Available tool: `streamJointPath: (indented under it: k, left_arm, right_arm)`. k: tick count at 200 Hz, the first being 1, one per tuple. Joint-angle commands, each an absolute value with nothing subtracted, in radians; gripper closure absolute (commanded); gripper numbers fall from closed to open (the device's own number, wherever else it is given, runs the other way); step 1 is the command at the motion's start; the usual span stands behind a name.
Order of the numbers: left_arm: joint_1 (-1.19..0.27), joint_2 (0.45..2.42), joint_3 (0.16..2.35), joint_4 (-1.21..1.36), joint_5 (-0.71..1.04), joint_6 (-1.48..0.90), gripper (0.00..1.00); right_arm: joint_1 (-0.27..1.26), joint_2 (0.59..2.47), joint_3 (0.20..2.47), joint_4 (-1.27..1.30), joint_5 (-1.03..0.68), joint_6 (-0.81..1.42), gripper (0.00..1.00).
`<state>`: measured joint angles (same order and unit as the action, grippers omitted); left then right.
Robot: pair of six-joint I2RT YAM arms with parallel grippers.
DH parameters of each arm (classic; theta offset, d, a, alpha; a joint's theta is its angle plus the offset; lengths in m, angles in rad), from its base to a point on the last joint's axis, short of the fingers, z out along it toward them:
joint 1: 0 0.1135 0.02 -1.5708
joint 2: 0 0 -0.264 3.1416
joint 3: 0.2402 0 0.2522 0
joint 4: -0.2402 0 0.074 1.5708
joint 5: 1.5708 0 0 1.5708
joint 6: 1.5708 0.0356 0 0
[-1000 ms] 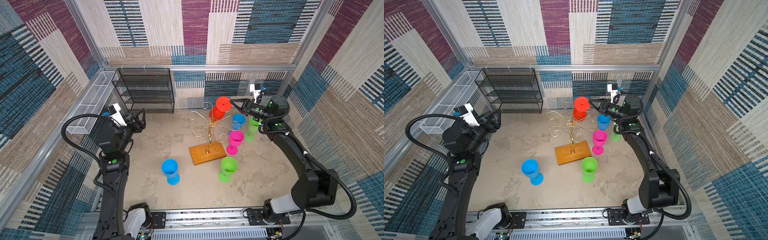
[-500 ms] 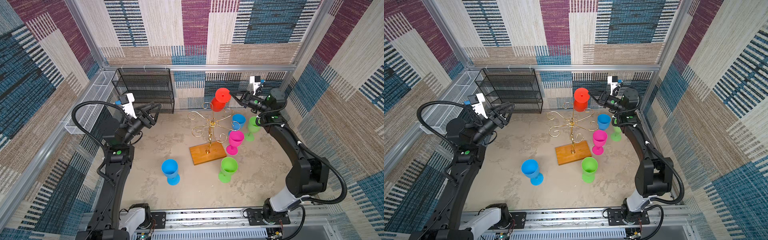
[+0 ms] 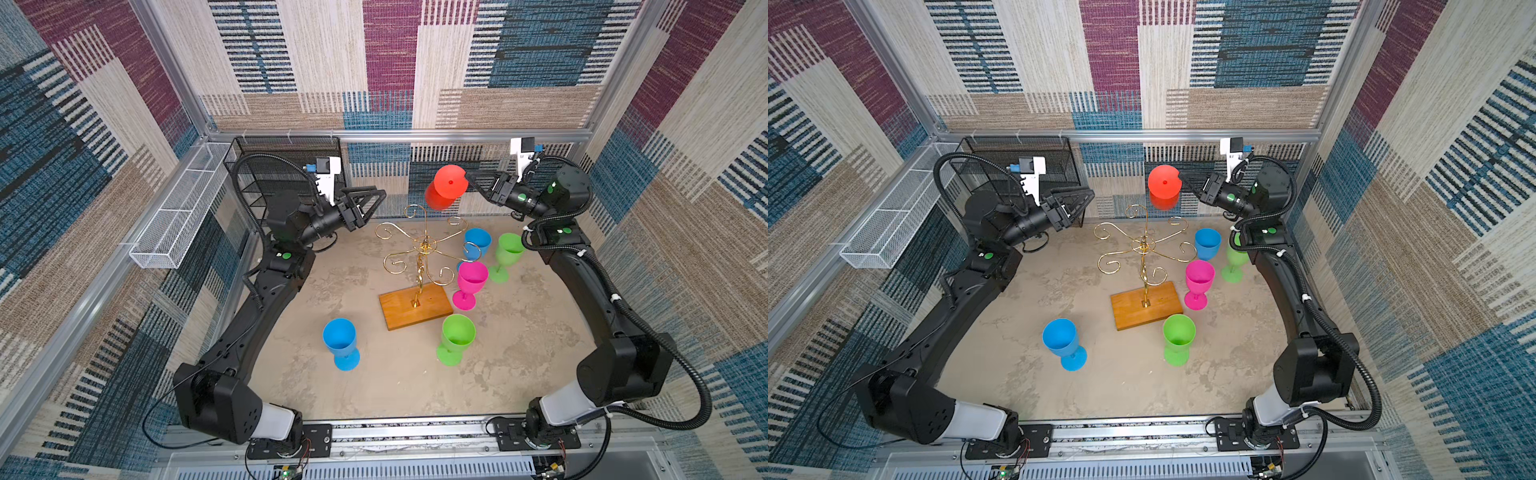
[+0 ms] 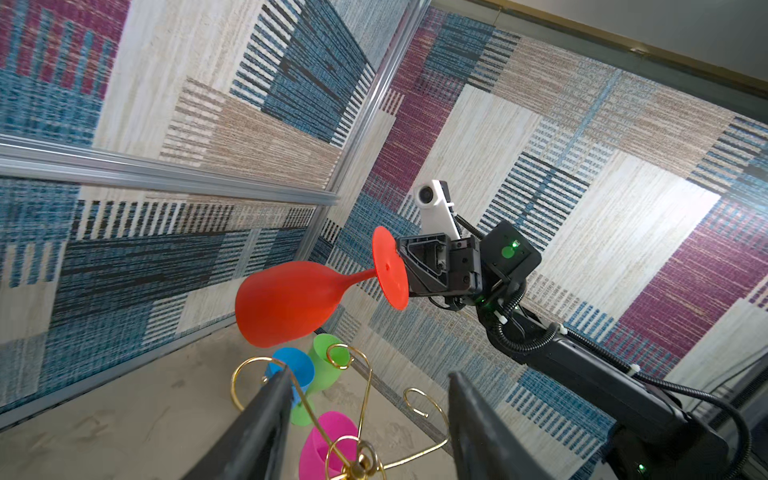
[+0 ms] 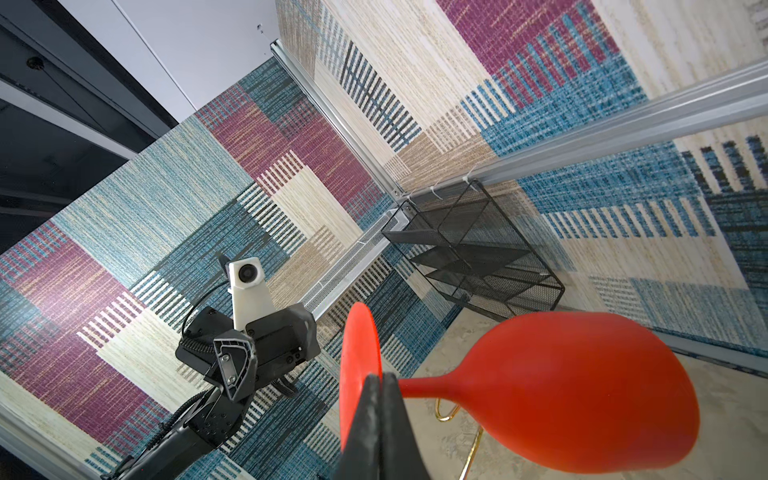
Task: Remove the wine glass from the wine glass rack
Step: 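Move the left gripper to the red glass foot while the right holds it up, then close the left gripper on the red glass foot and lift it clear of the rack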
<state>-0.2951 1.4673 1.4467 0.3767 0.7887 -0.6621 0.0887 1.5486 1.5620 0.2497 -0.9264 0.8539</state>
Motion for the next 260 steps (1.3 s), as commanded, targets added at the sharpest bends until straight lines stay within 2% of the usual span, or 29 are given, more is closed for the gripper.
streamJointPath:
  k: [1, 46, 169, 213, 260]
  left_arm:
    - [-0.335, 1.528, 1.519, 0.416, 0.807, -0.689, 0.39]
    - [-0.409, 1.641, 1.634, 0.436, 0.826, -0.722, 0.41]
    - [-0.532, 1.803, 1.823, 0.347, 0.789, -0.675, 0.48]
    - [-0.546, 1.824, 1.855, 0.341, 0.799, -0.678, 0.67]
    - [-0.548, 1.816, 1.848, 0.396, 0.81, -0.714, 0.95]
  right_arm:
    - [0.09, 1.539, 1.589, 0.193, -0.915, 0.789, 1.0]
    - [0.089, 1.516, 1.595, 0.162, -0.919, 0.745, 1.0]
    - [0.098, 1.468, 1.596, 0.129, -0.919, 0.686, 1.0]
    - [0.106, 1.459, 1.595, 0.125, -0.916, 0.672, 1.0]
    - [0.114, 1.461, 1.596, 0.107, -0.918, 0.651, 1.0]
